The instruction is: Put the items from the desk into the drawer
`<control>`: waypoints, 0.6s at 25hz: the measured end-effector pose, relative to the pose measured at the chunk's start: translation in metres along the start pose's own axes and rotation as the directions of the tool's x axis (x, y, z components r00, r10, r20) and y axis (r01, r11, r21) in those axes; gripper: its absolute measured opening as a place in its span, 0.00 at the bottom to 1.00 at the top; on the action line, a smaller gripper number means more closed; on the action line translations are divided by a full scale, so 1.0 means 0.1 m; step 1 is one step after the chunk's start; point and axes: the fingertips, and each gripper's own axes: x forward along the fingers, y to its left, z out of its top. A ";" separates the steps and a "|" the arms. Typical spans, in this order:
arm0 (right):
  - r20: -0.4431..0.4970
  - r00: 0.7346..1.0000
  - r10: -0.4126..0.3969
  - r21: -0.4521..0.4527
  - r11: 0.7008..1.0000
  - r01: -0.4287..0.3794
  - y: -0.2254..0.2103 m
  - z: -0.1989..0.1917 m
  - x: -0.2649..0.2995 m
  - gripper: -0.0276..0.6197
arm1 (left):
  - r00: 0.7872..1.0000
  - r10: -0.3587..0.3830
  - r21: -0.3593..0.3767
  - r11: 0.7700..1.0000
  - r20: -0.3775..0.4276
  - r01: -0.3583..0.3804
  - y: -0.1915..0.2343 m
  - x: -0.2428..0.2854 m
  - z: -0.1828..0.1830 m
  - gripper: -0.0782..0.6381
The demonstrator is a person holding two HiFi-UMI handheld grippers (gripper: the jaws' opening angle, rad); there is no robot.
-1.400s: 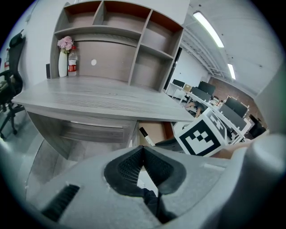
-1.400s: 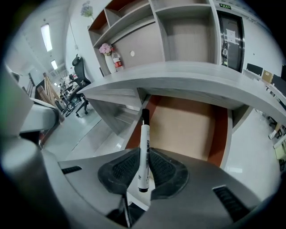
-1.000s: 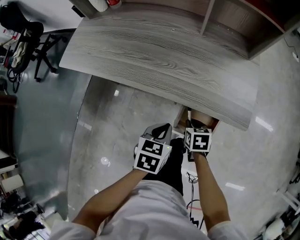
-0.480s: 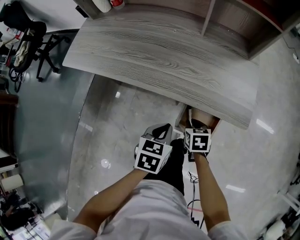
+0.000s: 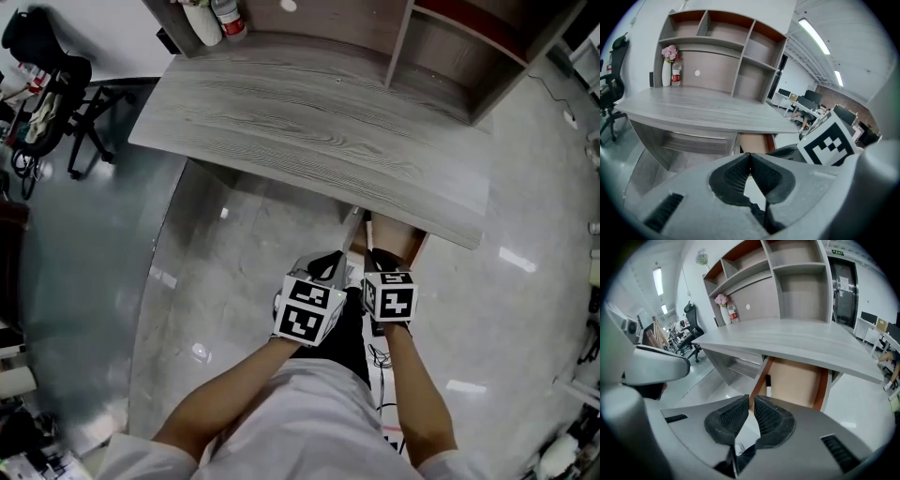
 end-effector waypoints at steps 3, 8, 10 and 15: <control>0.030 1.000 -0.007 -0.011 1.000 0.007 0.09 0.05 -0.20 0.08 | 1.000 -0.012 0.003 1.000 0.016 0.012 -0.07 -0.08 0.02 0.11; 0.095 0.995 -0.012 0.011 1.000 0.011 0.21 0.13 -0.53 0.07 | 0.999 -0.036 0.013 0.999 0.038 0.036 -0.19 -0.21 0.05 0.11; 0.117 0.993 -0.014 0.014 1.000 0.013 0.27 0.15 -0.64 0.06 | 0.998 -0.045 0.022 0.999 0.049 0.044 -0.22 -0.27 0.05 0.11; 0.177 0.984 -0.028 0.018 1.000 0.026 0.38 0.24 -0.94 0.05 | 0.994 -0.075 0.027 0.997 0.081 0.073 -0.34 -0.39 0.10 0.11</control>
